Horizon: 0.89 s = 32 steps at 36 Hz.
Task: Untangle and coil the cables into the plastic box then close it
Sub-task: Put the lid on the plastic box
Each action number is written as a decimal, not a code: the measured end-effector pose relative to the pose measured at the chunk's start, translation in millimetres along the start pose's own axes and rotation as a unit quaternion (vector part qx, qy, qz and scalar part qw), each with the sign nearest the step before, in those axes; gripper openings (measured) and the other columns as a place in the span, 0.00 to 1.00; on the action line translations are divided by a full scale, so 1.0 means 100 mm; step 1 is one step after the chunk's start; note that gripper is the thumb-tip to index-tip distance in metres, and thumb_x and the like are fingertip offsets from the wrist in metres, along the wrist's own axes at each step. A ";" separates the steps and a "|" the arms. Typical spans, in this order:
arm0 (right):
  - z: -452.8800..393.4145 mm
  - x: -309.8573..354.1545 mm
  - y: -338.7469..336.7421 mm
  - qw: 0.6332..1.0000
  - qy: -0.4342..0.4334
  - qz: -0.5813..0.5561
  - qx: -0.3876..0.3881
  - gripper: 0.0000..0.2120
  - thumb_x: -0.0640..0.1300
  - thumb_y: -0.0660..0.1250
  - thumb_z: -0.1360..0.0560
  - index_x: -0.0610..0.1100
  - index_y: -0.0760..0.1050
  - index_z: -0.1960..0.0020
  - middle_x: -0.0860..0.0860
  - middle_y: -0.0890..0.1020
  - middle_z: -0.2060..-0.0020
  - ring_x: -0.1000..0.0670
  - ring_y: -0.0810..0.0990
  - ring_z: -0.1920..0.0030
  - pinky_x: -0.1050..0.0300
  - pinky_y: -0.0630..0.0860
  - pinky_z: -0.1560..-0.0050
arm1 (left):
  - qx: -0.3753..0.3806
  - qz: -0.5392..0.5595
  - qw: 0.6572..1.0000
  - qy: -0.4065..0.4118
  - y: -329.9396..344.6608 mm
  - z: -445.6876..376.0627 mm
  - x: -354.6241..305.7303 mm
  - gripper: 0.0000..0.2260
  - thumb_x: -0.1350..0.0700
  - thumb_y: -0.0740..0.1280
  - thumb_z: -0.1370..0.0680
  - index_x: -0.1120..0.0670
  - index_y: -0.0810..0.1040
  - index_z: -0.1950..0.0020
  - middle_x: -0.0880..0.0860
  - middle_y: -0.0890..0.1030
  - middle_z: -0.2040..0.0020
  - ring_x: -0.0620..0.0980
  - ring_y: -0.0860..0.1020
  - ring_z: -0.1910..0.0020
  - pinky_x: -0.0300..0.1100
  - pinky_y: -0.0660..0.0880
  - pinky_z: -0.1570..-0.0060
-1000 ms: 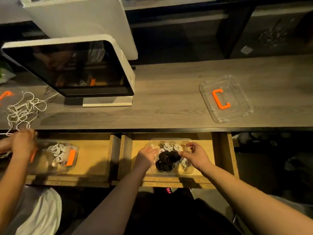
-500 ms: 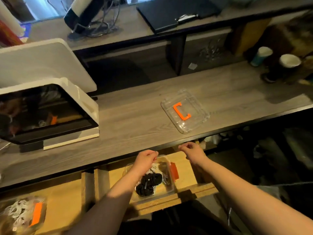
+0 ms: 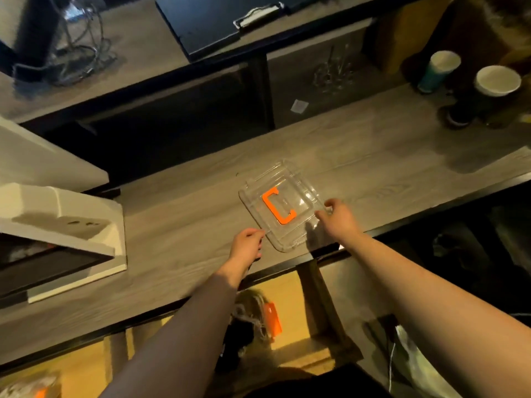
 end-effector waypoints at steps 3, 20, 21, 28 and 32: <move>-0.20 -0.03 0.00 1.000 0.008 -0.003 0.016 0.29 0.46 0.68 0.22 0.40 0.63 0.25 0.41 0.73 0.32 0.42 0.74 0.34 0.46 0.71 0.31 | 0.002 0.028 0.999 -0.018 0.09 -0.12 0.02 0.05 0.57 0.64 0.17 0.55 0.75 0.53 0.51 0.68 0.64 0.46 0.66 0.68 0.39 0.65 0.70; 0.02 -0.05 0.37 0.989 -0.017 -0.080 0.124 0.17 0.40 0.70 0.22 0.43 0.73 0.35 0.45 0.80 0.53 0.45 0.81 0.59 0.44 0.83 0.53 | -0.068 0.191 0.978 -0.057 -0.33 0.08 0.51 0.10 0.50 0.68 0.19 0.56 0.74 0.44 0.49 0.72 0.70 0.43 0.68 0.78 0.37 0.68 0.77; 0.08 -0.03 0.41 0.986 -0.020 -0.087 0.141 0.17 0.39 0.70 0.22 0.43 0.73 0.34 0.43 0.79 0.51 0.44 0.81 0.58 0.44 0.83 0.53 | -0.067 0.219 0.972 -0.043 -0.40 0.15 0.48 0.12 0.49 0.67 0.18 0.56 0.75 0.42 0.49 0.75 0.70 0.44 0.71 0.77 0.37 0.69 0.76; 0.60 0.16 0.86 0.972 -0.083 0.013 0.220 0.17 0.36 0.70 0.23 0.38 0.76 0.34 0.43 0.80 0.55 0.57 0.77 0.68 0.69 0.74 0.68 | -0.067 0.309 0.949 0.008 -1.37 0.61 0.67 0.04 0.58 0.65 0.18 0.56 0.78 0.45 0.54 0.82 0.46 0.52 0.80 0.43 0.46 0.77 0.46; 0.89 0.30 1.06 0.970 -0.114 0.027 0.214 0.17 0.36 0.69 0.22 0.39 0.76 0.34 0.38 0.81 0.48 0.51 0.78 0.63 0.69 0.76 0.65 | -0.013 0.245 0.969 -0.020 -1.71 0.81 1.04 0.10 0.63 0.64 0.18 0.63 0.75 0.37 0.54 0.85 0.57 0.51 0.85 0.55 0.40 0.81 0.63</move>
Point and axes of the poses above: each hand's wrist, its own z-axis away from the middle knuckle, its own y-axis out of the palm, x = y × z, the point moved 8 cm from there along -z, towards the middle knuckle
